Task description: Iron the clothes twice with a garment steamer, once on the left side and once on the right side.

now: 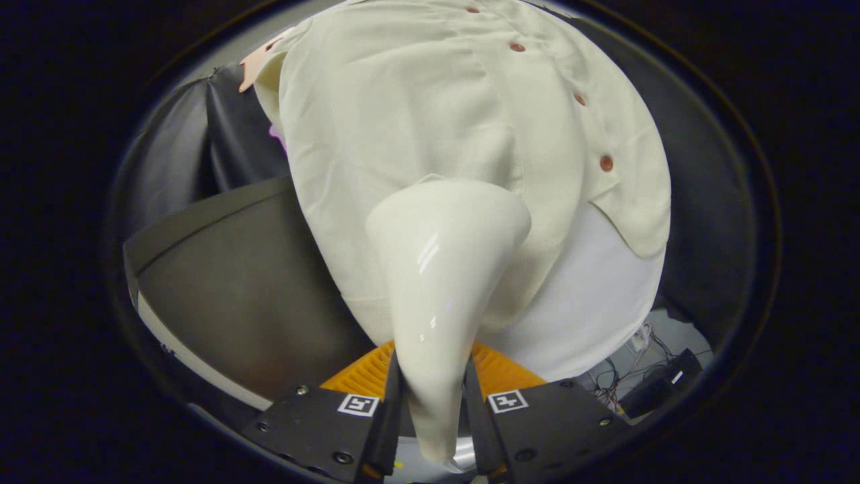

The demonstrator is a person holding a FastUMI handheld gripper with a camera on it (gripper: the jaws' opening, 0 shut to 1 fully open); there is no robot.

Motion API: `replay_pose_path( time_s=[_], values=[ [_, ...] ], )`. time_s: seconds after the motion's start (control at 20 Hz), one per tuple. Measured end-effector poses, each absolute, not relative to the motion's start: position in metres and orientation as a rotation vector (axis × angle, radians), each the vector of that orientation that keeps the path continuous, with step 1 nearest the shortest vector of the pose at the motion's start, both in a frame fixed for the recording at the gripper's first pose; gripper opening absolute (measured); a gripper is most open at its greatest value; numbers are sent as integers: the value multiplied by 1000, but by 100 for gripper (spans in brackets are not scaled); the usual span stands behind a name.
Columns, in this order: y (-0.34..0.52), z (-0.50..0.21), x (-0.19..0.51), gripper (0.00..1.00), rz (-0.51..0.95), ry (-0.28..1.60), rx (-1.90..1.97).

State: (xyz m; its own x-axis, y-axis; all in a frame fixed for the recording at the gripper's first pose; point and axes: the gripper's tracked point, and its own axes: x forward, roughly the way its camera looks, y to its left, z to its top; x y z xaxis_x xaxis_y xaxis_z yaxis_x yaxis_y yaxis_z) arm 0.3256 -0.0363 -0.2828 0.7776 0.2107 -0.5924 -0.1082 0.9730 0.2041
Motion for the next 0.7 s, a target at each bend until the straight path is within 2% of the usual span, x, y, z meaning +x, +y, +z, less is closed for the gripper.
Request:
replay_pose_path(
  time_s=[0.55,0.7],
  values=[
    [-45,-265,328,45,124,687,187],
    [-47,-238,331,45,139,601,188]
  ],
)
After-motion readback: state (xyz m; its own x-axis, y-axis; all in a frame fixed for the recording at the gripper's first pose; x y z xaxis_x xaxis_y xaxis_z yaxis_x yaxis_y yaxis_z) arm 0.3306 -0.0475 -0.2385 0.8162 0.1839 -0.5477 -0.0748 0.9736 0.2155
